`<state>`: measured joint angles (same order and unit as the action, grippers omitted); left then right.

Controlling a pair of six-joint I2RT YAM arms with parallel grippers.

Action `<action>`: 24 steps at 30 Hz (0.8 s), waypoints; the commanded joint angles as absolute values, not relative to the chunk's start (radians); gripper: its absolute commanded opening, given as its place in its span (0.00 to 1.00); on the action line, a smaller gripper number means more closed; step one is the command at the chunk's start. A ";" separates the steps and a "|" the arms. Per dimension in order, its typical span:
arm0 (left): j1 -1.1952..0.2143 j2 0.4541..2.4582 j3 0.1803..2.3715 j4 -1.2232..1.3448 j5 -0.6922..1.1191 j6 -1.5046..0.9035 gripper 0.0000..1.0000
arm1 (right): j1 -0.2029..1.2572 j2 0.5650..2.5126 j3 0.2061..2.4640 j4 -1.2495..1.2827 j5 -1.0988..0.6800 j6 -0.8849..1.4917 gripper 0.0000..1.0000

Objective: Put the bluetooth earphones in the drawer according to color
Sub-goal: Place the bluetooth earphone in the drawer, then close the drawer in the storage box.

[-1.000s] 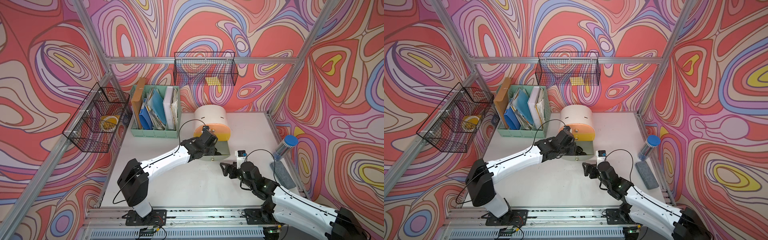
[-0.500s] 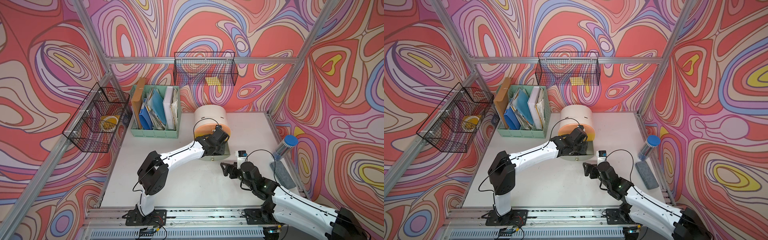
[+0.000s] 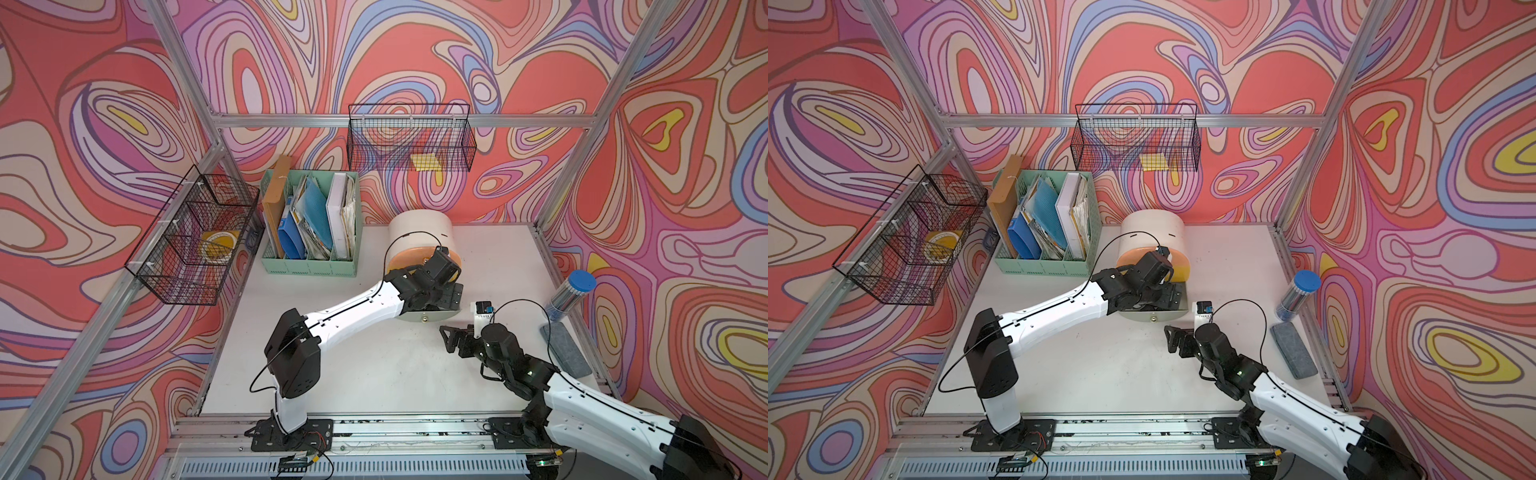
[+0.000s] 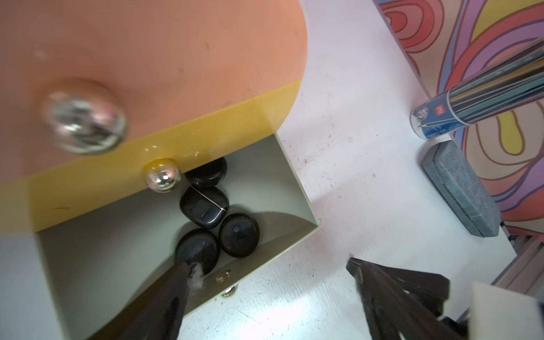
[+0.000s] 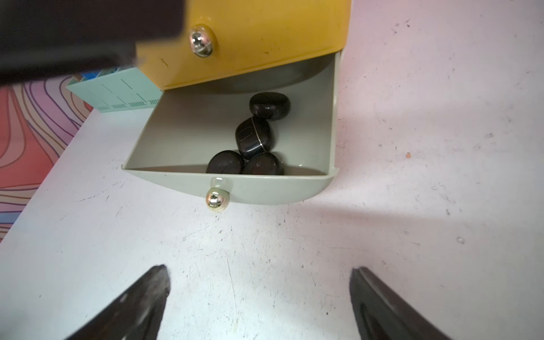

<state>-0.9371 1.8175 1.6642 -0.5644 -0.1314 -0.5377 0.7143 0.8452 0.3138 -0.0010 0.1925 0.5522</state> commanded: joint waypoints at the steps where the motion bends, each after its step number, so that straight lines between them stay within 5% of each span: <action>1: -0.941 1.733 1.725 -0.629 -0.235 -0.452 0.98 | 0.712 0.837 0.282 0.067 0.124 0.551 0.97; 13: -0.796 1.795 1.968 -0.751 -0.305 -0.343 0.99 | 0.712 0.955 0.232 0.295 -0.028 0.597 0.91; 24: -0.640 2.059 2.259 -0.861 -0.181 -0.343 0.99 | 0.712 1.145 0.223 0.494 -0.065 0.670 0.68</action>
<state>-0.6582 2.0052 2.2177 -0.7887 -0.2306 -0.3550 0.7147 1.1091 0.2352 0.4023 -0.0483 0.6407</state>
